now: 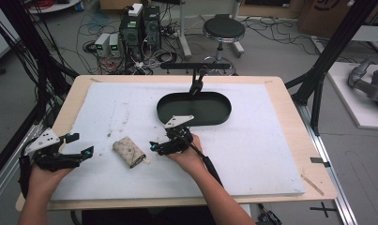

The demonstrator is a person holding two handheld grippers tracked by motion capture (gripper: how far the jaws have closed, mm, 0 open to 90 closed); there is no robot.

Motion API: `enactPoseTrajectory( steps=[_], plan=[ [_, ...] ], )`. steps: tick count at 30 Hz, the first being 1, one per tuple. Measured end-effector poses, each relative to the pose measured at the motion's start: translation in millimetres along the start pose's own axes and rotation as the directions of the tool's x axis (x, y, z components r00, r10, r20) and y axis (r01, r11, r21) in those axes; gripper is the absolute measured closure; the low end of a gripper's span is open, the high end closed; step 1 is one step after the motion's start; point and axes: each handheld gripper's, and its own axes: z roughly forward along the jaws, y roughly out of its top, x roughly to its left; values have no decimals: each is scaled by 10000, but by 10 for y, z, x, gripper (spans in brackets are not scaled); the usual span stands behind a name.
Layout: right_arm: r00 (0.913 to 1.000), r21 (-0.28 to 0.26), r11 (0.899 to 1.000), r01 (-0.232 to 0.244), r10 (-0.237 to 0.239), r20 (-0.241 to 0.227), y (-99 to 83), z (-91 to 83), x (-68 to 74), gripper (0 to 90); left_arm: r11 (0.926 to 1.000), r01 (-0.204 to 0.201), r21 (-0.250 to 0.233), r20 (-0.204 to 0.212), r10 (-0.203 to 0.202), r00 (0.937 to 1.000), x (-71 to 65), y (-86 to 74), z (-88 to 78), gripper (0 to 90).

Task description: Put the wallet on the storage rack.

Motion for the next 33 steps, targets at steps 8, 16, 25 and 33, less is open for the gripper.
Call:
enactPoseTrajectory(
  steps=[8,16,25,33],
  plan=[
    [9985,268,9992,294,-281,-470,98,253,229,184,9999,71,-94,6,-71,10000,14,9,-18,172],
    [9967,532,9983,240,-198,-794,121,473,428,184,9999,9,-130,0,-9,10000,15,20,-35,172],
    [9954,676,9971,351,-289,-912,115,597,550,185,10000,-20,-36,22,20,10000,3,18,-7,172],
    [9941,1224,9906,603,-486,-965,75,708,651,185,10000,-16,-35,-5,16,10000,10,14,-10,172]
  ],
)
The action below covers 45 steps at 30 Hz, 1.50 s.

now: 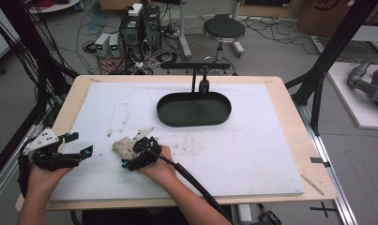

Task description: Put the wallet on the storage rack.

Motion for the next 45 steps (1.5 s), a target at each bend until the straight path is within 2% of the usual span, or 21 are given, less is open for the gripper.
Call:
enactPoseTrajectory(
  steps=[3,7,8,9,11,19,26,31,32,34,36,37,39,40,41,45],
  plan=[
    [9990,169,9993,333,-338,287,6,18,43,185,10000,86,26,-9,-86,10000,3,0,1,172],
    [9988,255,9991,325,-334,356,7,18,56,204,9999,101,-14,32,-101,9999,3,2,2,172],
    [9979,212,9989,426,-435,474,6,20,58,232,10000,89,0,46,-89,9999,3,2,1,172],
    [9979,212,9989,426,-435,474,6,20,58,232,10000,89,0,46,-89,9999,3,2,1,172],
    [9994,321,9992,220,-228,250,0,8,41,316,10000,80,-1,43,-80,10000,-1,0,0,172],
    [9996,257,9993,263,-266,90,-4,-21,6,379,10000,92,-9,10,-92,10000,10,-8,-4,172],
    [9969,385,9974,606,-624,473,11,-97,-19,412,9999,116,5,37,-116,9999,17,-14,4,172],
    [9974,86,9990,439,-443,575,20,-257,-141,411,9999,159,43,19,-159,9999,24,-24,12,172],
    [9959,-44,9986,523,-519,737,37,-369,-202,409,9999,144,74,32,-144,9999,23,-26,18,172],
    [9945,-148,9982,578,-563,880,44,-470,-268,407,9999,130,101,43,-131,9999,18,-26,27,172],
    [9941,-325,9982,496,-462,981,40,-599,-374,407,9999,121,121,66,-122,9999,11,-25,38,172],
    [9941,-325,9982,496,-462,981,40,-599,-374,407,9999,121,121,66,-122,9999,11,-25,38,172],
    [9926,-456,9983,355,-299,1178,29,-767,-512,405,9998,106,157,78,-107,9999,5,-25,50,172],
    [9926,-456,9983,355,-299,1178,29,-767,-512,405,9998,119,167,83,-121,9999,1,-25,59,172],
    [9904,-486,9984,276,-207,1365,27,-874,-590,403,9998,77,184,96,-78,9999,1,-23,68,172],
    [9858,-560,9983,187,-91,1677,38,-1054,-743,402,9998,69,199,205,-74,9998,-11,-3,118,171]
  ],
)
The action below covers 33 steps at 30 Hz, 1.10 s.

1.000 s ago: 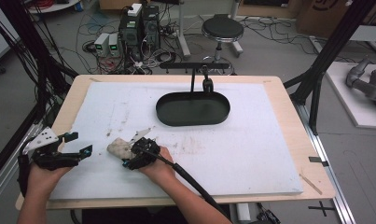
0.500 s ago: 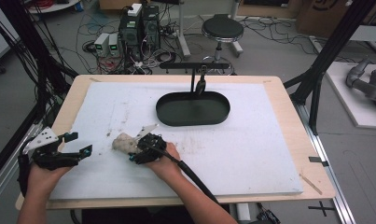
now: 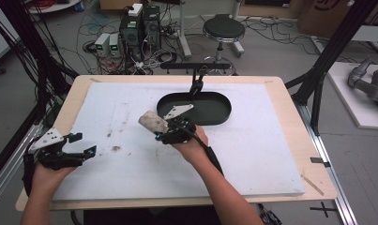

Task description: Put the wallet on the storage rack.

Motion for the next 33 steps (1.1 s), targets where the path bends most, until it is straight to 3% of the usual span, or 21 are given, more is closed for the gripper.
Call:
enactPoseTrajectory(
  steps=[2,7,14,27,33],
  plan=[
    [9999,23,10000,-52,52,119,8,-35,-37,401,10000,-29,9,11,29,10000,0,7,8,172],
    [9978,-24,10000,-72,73,662,62,-201,-297,399,10000,-50,31,187,50,9998,-1,32,71,172],
    [9938,-68,9987,-500,505,987,82,-280,-545,395,10000,-93,28,268,92,9996,-14,50,107,172],
    [9833,106,9964,-839,810,1629,34,-148,-911,391,10000,-42,24,208,42,9998,-11,40,95,172],
    [9808,592,9923,-1091,978,1686,-48,69,-1032,387,10000,-41,78,208,40,9998,-16,31,99,172]
  ],
)
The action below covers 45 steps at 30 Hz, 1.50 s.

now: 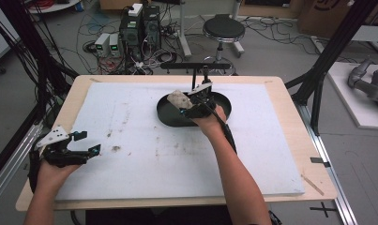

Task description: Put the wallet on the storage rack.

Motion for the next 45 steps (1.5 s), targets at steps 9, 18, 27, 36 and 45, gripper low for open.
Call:
enactPoseTrajectory(
  steps=[9,18,27,36,45],
  plan=[
    [9998,650,9977,-197,192,87,-88,329,-58,382,10000,0,88,-46,0,10000,11,-20,-1,172],
    [9979,1210,9906,-638,617,208,-128,450,-117,342,9999,54,148,-65,-53,10000,26,-41,-5,172],
    [9939,810,9906,-1106,1100,123,-115,228,-198,260,9998,-8,209,45,7,10000,3,-31,32,172],
    [9913,281,9922,-1215,1198,550,-141,-179,-256,204,9998,-79,200,302,73,9995,-34,27,132,172],
    [9847,-552,9880,-1442,1488,912,-331,-807,-357,187,9996,-188,191,711,174,9973,-84,153,371,172]
  ],
)
